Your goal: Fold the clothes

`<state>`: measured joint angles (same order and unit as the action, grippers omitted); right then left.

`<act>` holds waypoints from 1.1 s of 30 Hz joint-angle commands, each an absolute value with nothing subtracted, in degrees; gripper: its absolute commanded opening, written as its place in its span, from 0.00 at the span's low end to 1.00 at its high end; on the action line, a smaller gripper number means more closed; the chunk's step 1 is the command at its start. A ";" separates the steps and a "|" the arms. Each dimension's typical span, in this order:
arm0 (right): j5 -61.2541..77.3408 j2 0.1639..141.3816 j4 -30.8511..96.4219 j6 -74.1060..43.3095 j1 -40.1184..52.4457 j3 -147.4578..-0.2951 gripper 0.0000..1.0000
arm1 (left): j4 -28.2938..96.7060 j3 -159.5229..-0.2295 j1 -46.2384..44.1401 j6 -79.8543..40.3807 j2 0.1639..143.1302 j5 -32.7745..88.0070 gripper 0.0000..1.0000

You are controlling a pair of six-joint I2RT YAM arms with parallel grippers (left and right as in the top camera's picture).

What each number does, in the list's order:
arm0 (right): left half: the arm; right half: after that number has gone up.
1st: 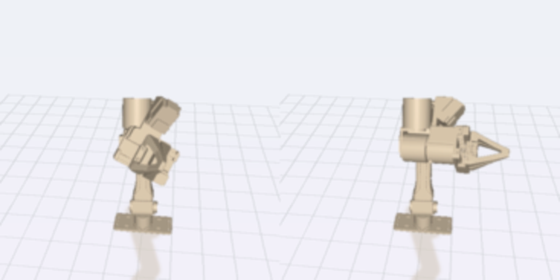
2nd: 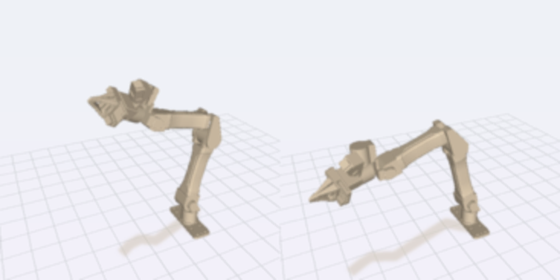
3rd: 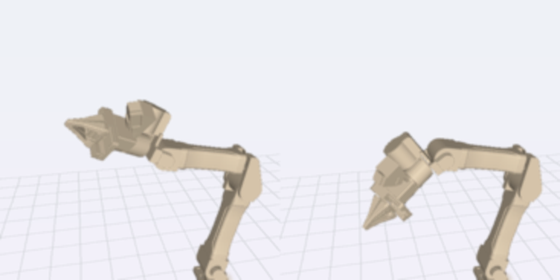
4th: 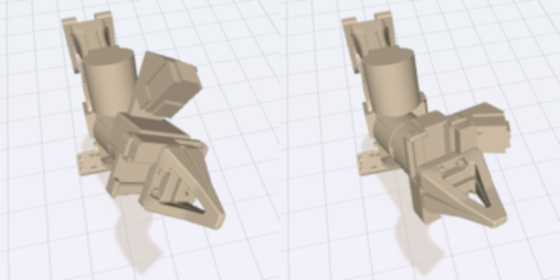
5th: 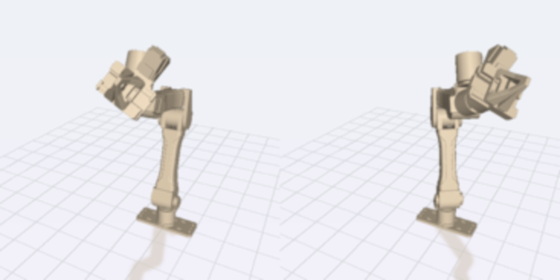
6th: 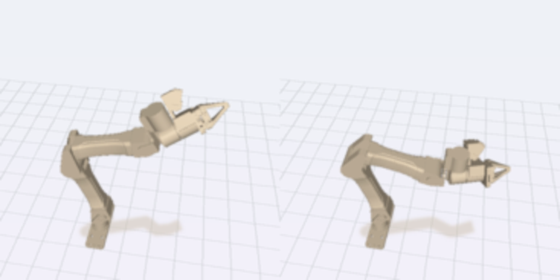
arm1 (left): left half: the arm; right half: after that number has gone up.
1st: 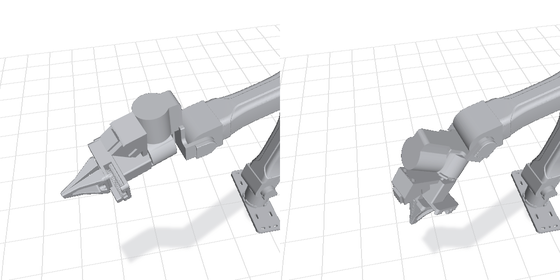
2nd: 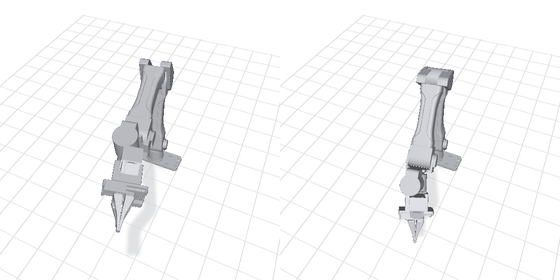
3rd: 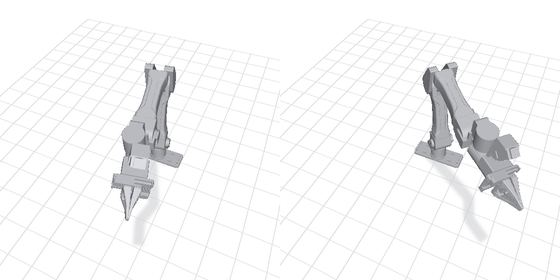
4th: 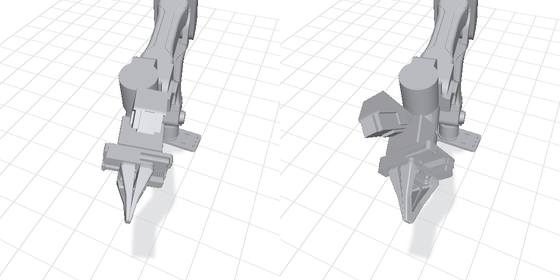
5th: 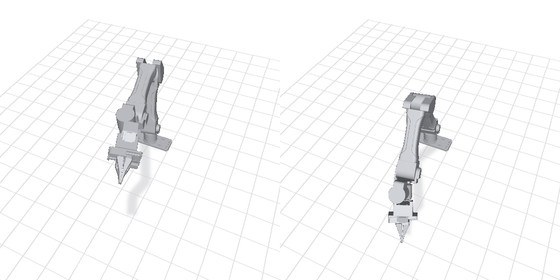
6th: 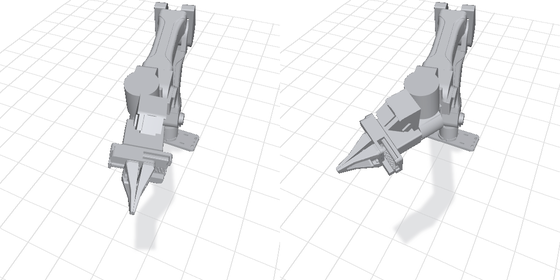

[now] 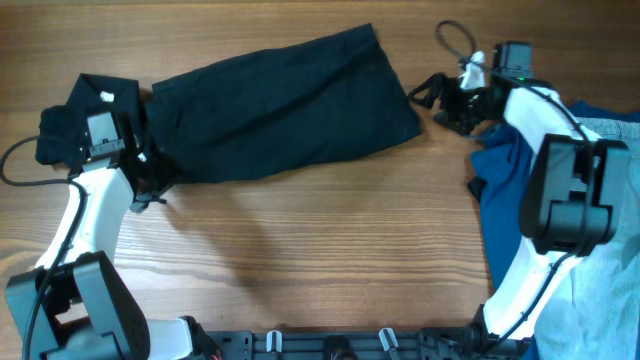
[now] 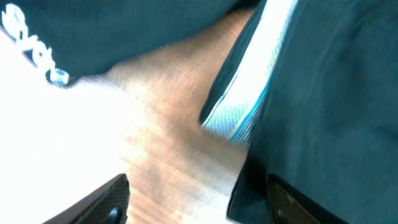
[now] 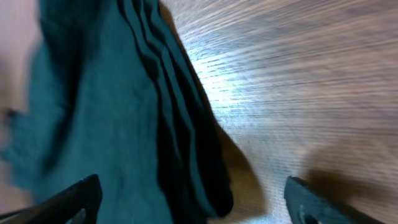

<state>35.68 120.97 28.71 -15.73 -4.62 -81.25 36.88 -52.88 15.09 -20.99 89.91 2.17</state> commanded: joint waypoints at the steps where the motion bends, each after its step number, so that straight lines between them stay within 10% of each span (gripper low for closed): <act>1: 26.46 122.48 26.87 -7.22 0.78 -81.03 0.85 | 38.54 -52.31 14.90 -19.44 90.04 1.85 0.71; 3: 26.09 124.07 25.04 -7.53 3.46 -81.03 0.73 | 39.55 -52.29 14.90 -19.44 90.02 1.87 0.71; 7: 27.09 124.49 27.29 -7.73 5.23 -81.14 0.04 | 40.88 -52.29 14.90 -17.65 90.02 2.07 0.70; 17: 16.05 109.58 63.37 -11.07 5.30 -81.17 0.05 | 47.31 -54.00 14.90 -13.21 89.19 1.80 0.67; 19: 9.52 104.53 64.58 -13.54 5.04 -81.17 0.99 | 47.70 -55.55 14.90 -13.23 88.33 1.85 0.68; 25: 6.07 100.66 54.63 -15.00 0.93 -81.08 0.99 | 48.21 -60.38 14.90 -13.23 86.98 2.07 0.74; 33: 19.68 112.38 38.68 -13.06 1.13 -80.97 0.57 | 47.20 -60.38 14.87 -12.16 87.00 5.32 0.73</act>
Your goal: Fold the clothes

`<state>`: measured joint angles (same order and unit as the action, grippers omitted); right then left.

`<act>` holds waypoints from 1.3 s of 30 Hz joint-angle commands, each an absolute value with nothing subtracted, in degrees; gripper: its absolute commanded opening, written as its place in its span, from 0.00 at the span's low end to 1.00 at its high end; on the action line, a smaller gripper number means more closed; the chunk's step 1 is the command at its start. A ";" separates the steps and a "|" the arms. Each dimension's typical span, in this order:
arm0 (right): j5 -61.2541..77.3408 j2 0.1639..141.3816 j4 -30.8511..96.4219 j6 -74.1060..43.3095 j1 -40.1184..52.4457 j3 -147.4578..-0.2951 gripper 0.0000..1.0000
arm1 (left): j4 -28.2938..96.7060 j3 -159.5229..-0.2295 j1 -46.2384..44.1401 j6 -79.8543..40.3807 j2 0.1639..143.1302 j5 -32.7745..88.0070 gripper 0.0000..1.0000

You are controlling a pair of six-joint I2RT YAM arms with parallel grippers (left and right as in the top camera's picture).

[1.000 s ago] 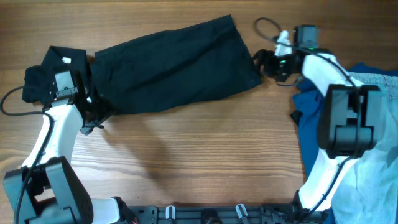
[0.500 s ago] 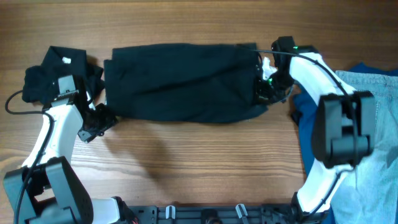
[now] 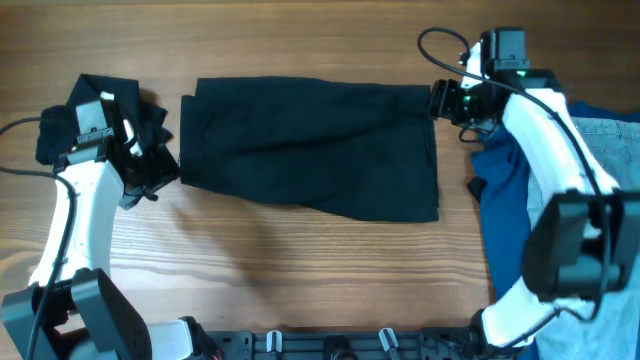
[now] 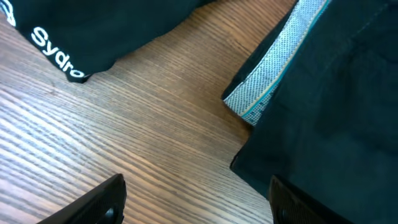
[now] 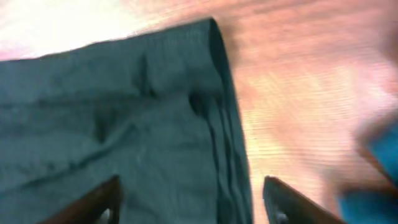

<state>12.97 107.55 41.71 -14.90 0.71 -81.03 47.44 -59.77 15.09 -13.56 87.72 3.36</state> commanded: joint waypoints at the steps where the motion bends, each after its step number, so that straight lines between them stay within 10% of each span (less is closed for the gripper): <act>1: 20.23 113.54 37.36 -13.10 1.21 -80.97 0.56 | 47.18 -60.38 14.87 -12.16 87.00 5.32 0.73; 10: 22.74 119.22 30.83 -13.69 2.42 -80.90 0.47 | 46.28 -60.38 14.87 -12.19 87.00 5.32 0.73; 15: 26.09 120.53 29.41 -13.56 2.26 -81.25 0.04 | 46.30 -60.38 14.87 -12.16 87.00 5.32 0.73; 29: 22.65 110.74 23.59 -18.44 -2.57 -82.15 0.04 | 43.03 -60.38 14.87 -12.21 87.00 5.56 0.73; 30: 22.72 111.87 22.68 -18.48 -2.44 -82.11 0.13 | 43.00 -60.38 14.87 -12.19 87.00 5.56 0.73; 32: 22.65 114.78 20.40 -17.98 -1.91 -82.11 0.77 | 43.03 -60.38 14.87 -12.19 87.00 5.58 0.74; 33: 22.24 116.11 20.14 -18.04 -1.89 -82.11 0.87 | 43.05 -60.38 14.87 -12.19 87.00 5.87 0.75; 39: 26.50 114.87 27.42 -15.70 -2.66 -82.15 0.72 | 43.38 -60.34 12.91 -7.79 87.02 14.26 0.75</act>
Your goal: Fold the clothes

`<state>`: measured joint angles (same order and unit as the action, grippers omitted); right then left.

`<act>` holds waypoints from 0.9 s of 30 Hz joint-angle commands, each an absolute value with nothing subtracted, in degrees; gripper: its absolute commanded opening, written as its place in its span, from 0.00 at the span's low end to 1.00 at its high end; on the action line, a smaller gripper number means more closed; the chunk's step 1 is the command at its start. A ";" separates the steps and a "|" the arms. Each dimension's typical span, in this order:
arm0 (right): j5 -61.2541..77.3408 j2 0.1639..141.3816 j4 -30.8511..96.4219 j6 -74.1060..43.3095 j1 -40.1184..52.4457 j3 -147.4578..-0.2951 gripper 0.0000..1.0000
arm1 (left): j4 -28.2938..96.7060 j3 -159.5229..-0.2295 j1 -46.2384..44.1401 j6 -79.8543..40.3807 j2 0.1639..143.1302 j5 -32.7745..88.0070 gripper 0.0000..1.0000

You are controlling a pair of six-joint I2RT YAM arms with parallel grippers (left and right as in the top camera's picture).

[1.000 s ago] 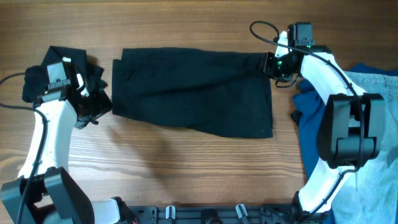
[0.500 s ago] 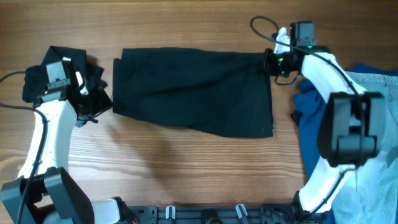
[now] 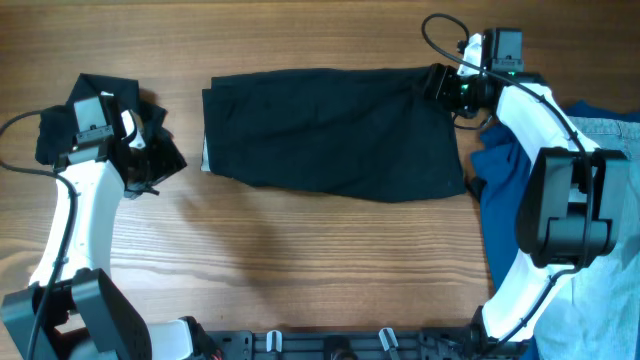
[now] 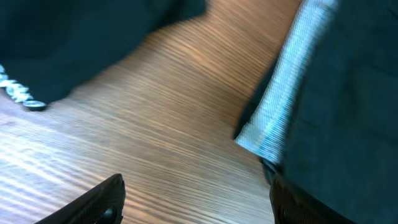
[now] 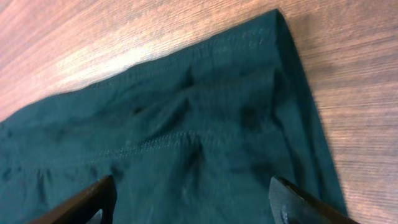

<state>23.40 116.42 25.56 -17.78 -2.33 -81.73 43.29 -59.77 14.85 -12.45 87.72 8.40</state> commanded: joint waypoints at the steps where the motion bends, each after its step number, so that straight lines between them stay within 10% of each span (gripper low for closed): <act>1: 29.98 112.97 31.31 -14.37 -2.52 -82.13 0.66 | 43.46 -60.29 10.24 -5.74 87.29 14.48 0.75; 8: 33.10 108.73 42.76 -6.02 1.74 -82.13 0.50 | 42.00 -60.23 3.25 -2.70 93.69 13.43 0.67; 14: 23.00 109.84 44.84 -10.35 5.56 -80.64 0.18 | 34.39 -60.23 2.79 -1.69 99.72 12.58 0.05; 21: 13.69 111.57 47.62 -16.78 6.04 -77.23 0.11 | 33.47 -60.25 2.98 -1.96 100.09 10.39 0.08; 23: 10.09 111.70 45.67 -18.63 5.98 -74.78 0.11 | 32.36 -60.23 2.98 -1.89 100.09 14.66 0.56; 27: 1.56 113.82 46.76 -29.06 5.80 -70.85 0.10 | 32.03 -60.23 2.98 -1.67 100.22 15.20 0.23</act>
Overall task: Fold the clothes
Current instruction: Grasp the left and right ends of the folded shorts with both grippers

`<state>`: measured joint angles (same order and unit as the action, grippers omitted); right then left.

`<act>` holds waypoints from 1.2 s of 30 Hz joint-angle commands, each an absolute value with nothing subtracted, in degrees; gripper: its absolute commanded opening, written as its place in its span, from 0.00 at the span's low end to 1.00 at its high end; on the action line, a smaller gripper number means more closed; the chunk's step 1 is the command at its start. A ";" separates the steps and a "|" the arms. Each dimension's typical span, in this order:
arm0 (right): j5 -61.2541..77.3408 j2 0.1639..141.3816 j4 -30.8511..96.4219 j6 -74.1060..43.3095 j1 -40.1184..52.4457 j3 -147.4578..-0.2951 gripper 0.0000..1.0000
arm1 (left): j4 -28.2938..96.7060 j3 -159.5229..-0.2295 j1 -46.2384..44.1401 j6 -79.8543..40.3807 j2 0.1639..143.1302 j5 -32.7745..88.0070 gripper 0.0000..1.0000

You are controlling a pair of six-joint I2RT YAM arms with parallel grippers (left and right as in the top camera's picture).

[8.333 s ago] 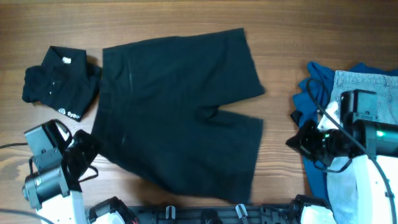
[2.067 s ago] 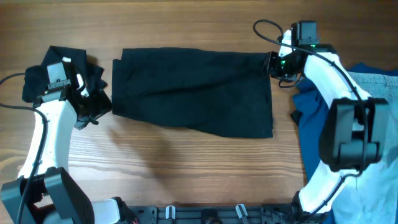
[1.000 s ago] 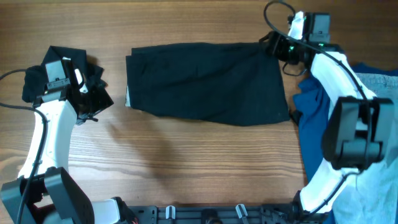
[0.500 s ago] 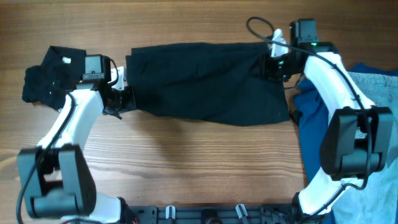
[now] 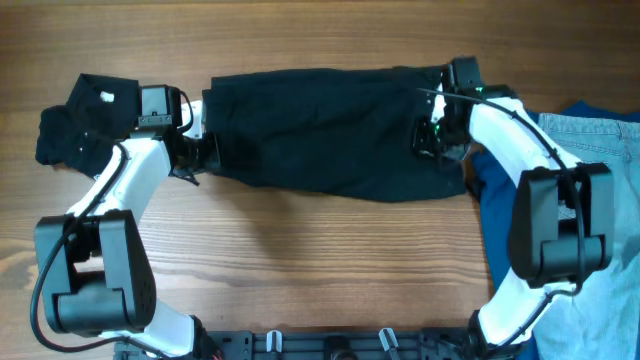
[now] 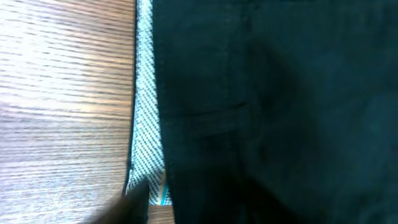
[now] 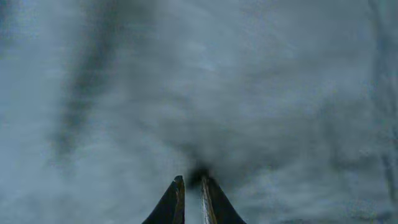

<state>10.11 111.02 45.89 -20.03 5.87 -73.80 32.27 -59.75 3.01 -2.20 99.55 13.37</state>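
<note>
A black garment point(image 5: 330, 130) lies spread flat across the back of the table. My left gripper point(image 5: 197, 150) is at its left edge. In the left wrist view the dotted white-and-blue inner band point(image 6: 147, 143) shows beside bare wood. One dark finger point(image 6: 138, 206) lies by the band; the other is lost against the black cloth. My right gripper point(image 5: 430, 138) rests on the garment's right part. In the right wrist view the gripper point(image 7: 194, 190) has its fingertips nearly together on a small pinch of the black garment point(image 7: 199, 93).
A crumpled black cloth point(image 5: 80, 115) with a white label sits at the far left. A blue garment point(image 5: 500, 210) and a light denim piece point(image 5: 600, 170) lie piled at the right edge, next to the right arm.
My left gripper was open over bare wood left of the garment and now is at its left edge. My right gripper was open at the upper right corner and now is shut on cloth lower down.
The garment first lay slanted at the back with both grippers open beside its ends. Then it lay straighter and flatter, and later a little further right. Now the grippers are on its left edge and right part.
</note>
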 commanded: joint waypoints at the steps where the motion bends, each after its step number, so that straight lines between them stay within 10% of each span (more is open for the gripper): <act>1: 0.56 114.74 47.46 -30.72 5.52 -69.65 0.09 | 32.03 -60.23 2.98 -1.67 100.31 15.18 0.07; 13: 7.90 111.13 62.59 -18.04 1.39 -68.60 0.09 | 36.03 -64.58 5.04 -1.52 99.59 7.88 0.04; 16: 9.58 105.30 64.53 -14.96 1.37 -71.64 0.17 | 41.45 -70.46 4.71 -1.52 97.67 11.42 0.23; 20: 10.37 97.38 55.27 -18.63 1.04 -74.56 0.26 | 43.59 -73.41 0.84 -1.52 96.49 21.21 0.17; 36: 11.77 121.73 26.72 -37.65 0.43 -74.52 0.04 | 38.04 -67.40 -6.42 -3.53 116.38 -0.10 0.04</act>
<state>15.77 117.54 28.27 -31.68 1.26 -74.54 38.22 -68.71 -6.83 -2.02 111.92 14.17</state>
